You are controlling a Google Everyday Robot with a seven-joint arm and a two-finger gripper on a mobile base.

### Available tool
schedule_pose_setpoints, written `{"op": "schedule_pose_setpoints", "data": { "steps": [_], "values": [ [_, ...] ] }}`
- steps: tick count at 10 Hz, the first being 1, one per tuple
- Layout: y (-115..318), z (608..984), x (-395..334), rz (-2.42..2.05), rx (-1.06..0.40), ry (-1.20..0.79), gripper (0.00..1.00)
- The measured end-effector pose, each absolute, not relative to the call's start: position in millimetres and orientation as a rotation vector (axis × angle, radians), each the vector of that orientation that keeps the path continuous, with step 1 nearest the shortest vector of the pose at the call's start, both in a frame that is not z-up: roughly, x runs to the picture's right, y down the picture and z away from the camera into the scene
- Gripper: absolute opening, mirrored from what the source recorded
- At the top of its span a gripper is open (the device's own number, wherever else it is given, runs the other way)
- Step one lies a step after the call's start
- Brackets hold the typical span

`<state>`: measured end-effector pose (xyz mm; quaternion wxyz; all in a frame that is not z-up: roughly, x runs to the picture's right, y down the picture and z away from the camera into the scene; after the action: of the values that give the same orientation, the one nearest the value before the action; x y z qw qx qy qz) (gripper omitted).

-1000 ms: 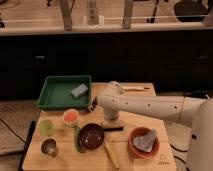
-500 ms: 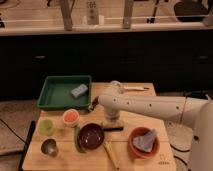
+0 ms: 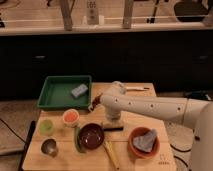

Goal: Place eraser in purple bowl

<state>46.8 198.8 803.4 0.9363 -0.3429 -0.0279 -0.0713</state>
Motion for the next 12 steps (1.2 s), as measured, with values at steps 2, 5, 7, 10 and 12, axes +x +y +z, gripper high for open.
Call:
{"op": "schedule_pose_setpoints", "data": {
  "steps": [2, 5, 7, 10, 12],
  "values": [
    [199, 805, 51, -0.145, -0.696, -0.057, 0.80],
    [201, 809, 52, -0.151, -0.698, -0.063, 0.80],
    [207, 816, 53, -0.153, -0.710, -0.066, 0.80],
    [221, 834, 56, -0.154, -0.732, -0.060, 0.63],
    [223, 839, 58, -0.154, -0.731, -0.057, 0.42]
  ]
}}
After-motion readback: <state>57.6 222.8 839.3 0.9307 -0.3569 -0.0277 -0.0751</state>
